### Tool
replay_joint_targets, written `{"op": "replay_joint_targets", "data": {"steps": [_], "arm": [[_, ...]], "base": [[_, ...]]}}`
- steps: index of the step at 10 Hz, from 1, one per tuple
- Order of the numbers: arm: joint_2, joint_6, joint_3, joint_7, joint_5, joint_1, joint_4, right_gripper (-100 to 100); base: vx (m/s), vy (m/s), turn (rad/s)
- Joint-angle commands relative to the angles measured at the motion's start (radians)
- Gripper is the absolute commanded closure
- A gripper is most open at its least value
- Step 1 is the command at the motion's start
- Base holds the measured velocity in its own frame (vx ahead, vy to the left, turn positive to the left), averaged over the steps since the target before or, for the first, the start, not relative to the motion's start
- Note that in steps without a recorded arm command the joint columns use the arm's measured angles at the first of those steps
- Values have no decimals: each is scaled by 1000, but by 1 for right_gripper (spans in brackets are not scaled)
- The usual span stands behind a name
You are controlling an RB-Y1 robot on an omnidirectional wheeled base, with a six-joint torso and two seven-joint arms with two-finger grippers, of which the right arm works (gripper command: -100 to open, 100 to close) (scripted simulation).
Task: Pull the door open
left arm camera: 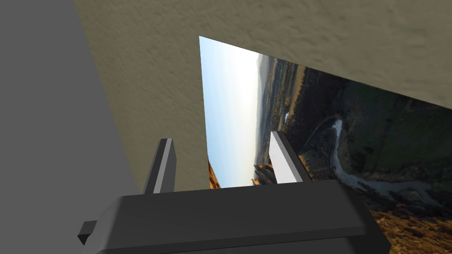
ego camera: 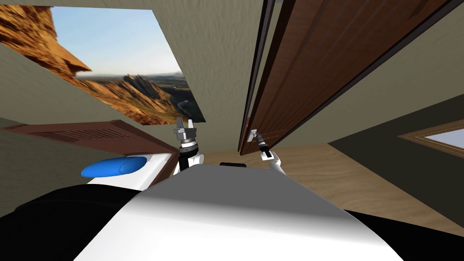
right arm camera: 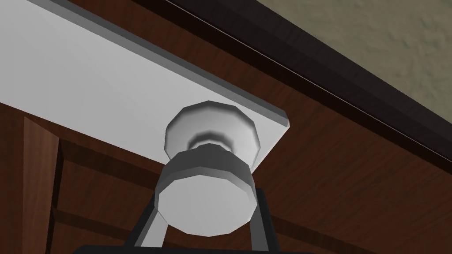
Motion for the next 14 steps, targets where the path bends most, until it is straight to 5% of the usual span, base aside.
{"op": "replay_joint_targets", "data": {"steps": [1, 14], "arm": [[17, 3, 10, -50, -18, 0, -2, 100], [63, 49, 11, -339, -142, -17, -4, 100]], "base": [[-58, -54, 53], [-57, -45, 69]]}}
